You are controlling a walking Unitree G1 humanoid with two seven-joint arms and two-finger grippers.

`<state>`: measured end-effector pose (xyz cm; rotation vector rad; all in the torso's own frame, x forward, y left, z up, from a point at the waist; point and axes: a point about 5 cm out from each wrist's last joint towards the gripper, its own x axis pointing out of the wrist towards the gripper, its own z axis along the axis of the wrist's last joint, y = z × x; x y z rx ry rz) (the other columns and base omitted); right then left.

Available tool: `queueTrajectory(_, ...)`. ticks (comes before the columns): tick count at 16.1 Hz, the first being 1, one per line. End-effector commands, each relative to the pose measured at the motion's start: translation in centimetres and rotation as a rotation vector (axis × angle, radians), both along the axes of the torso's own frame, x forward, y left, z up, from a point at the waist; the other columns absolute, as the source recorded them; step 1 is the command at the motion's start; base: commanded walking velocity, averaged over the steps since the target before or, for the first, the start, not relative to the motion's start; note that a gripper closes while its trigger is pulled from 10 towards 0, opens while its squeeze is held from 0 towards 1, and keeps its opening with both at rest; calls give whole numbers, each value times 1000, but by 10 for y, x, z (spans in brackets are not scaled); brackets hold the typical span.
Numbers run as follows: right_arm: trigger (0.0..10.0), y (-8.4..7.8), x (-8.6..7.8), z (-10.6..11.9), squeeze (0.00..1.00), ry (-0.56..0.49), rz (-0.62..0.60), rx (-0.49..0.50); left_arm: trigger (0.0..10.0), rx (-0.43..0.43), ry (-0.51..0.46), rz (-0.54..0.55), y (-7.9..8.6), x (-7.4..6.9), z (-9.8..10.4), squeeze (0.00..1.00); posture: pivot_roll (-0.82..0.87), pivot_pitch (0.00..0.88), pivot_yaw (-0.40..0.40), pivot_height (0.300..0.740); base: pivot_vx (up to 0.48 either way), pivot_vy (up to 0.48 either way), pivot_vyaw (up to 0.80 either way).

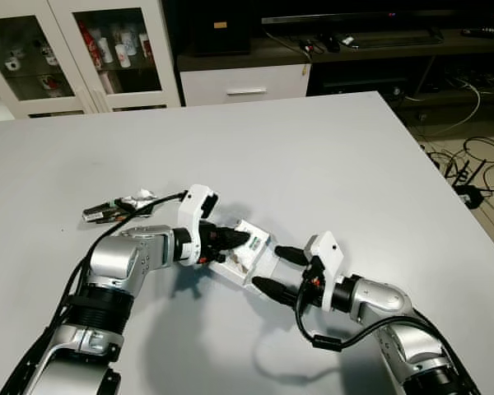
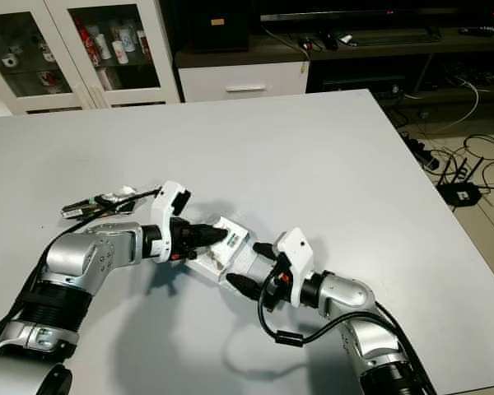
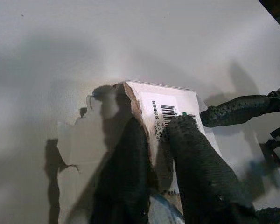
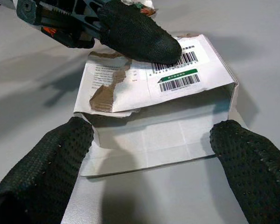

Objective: Picking trash to rubbish bin

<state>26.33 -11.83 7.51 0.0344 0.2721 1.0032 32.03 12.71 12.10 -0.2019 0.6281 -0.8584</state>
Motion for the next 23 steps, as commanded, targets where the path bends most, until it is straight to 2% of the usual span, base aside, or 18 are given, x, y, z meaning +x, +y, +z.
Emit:
queueTrajectory(1,10000,2,-4,-6,0,34,18,-7,0,4,-2,-1,0,-1,-1,0,-12,72,50,740,0,0,0)
queueTrajectory(13,10000,2,-3,-6,0,33,16,-5,0,-28,-18,3,0,1,2,0,-12,68,49,740,0,0,0)
queueTrajectory(14,10000,-2,6,-2,0,-1,-58,-14,10000,-120,-73,4,-3,0,15,0,-10,61,44,740,0,0,0)
queueTrajectory(15,10000,-3,9,-1,0,-15,-89,-20,10000,-147,-88,9,-4,0,19,0,-10,61,44,740,0,0,0)
queueTrajectory(17,10000,-10,26,6,0,-93,-233,-48,10000,-145,-127,65,-2,4,20,0,-10,59,39,740,0,0,0)
queueTrajectory(18,10000,-11,29,7,0,-103,-255,-46,10000,-145,-131,75,-2,5,20,0,-10,59,39,740,0,0,0)
queueTrajectory(23,10000,-21,51,38,0,-234,-434,25,10000,-156,-192,154,4,10,27,0,-10,53,32,740,0,0,0)
